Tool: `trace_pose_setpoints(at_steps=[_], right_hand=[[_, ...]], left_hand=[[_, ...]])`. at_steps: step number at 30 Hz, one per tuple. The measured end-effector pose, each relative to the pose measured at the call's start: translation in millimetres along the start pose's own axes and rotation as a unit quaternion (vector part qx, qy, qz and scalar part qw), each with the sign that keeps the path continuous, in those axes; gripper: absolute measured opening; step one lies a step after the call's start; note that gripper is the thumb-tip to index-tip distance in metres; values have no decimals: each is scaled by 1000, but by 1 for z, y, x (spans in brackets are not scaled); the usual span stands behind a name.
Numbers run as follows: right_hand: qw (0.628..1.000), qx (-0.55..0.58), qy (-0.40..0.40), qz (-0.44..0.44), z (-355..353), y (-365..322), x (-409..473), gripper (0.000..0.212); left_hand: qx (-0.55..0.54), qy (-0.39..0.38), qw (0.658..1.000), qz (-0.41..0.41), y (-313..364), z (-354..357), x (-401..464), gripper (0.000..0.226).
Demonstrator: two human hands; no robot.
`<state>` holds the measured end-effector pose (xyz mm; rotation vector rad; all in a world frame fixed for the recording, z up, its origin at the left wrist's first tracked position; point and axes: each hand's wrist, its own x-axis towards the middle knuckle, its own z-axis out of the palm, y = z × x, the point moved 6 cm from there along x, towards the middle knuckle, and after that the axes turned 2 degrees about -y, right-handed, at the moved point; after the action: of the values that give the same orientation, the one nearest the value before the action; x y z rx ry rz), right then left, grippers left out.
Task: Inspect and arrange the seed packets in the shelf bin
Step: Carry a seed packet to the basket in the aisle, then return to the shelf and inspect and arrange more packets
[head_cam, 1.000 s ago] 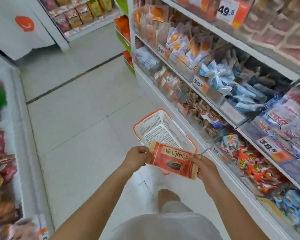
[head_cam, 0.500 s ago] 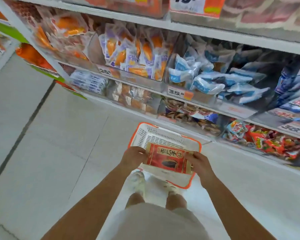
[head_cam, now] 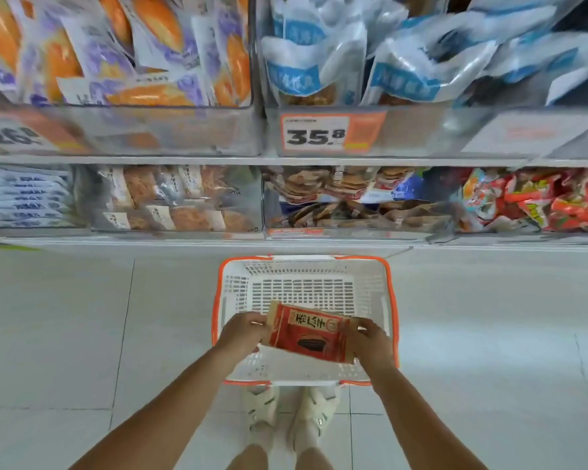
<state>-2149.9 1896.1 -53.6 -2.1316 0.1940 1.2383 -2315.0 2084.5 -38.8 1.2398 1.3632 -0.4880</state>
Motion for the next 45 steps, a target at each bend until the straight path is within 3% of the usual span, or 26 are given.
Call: trace_pose_setpoints(at_steps=[8,11,15,18,21,26,30,37,40,45], right_hand=[[999,-20,2,27,73,92,122,30],[999,-4,-10,45,92,115,150,50],[997,7,-29,75,98,135,148,83],[992,31,-43,117,85,140,111,79],[993,37,-49,98,67,123,70,72],[995,78,-24,55,-4,60,-44,58],[992,126,31,-2,-76,10,-135,48],[951,250,162,-80,-232,-12,-237,35],[931,268,224,-109,-325,3,-266,34],[902,258,313,-148,-501,59,-309,36]], left_hand=[[-54,-11,997,-53,-75,35,126,14],[-88,-14,993,-75,-93,52,158,10],[-123,58,989,-66,-111,52,176,64],[-113,80,987,-78,-111,47,156,67],[-56,80,993,-67,-88,44,111,62],[-14,38,999,-28,-13,58,-24,45],[67,-7,997,48,63,85,-128,28],[128,-108,964,208,182,205,-252,33],[171,-162,931,277,236,292,-310,24],[262,-221,848,404,302,461,-399,4]])
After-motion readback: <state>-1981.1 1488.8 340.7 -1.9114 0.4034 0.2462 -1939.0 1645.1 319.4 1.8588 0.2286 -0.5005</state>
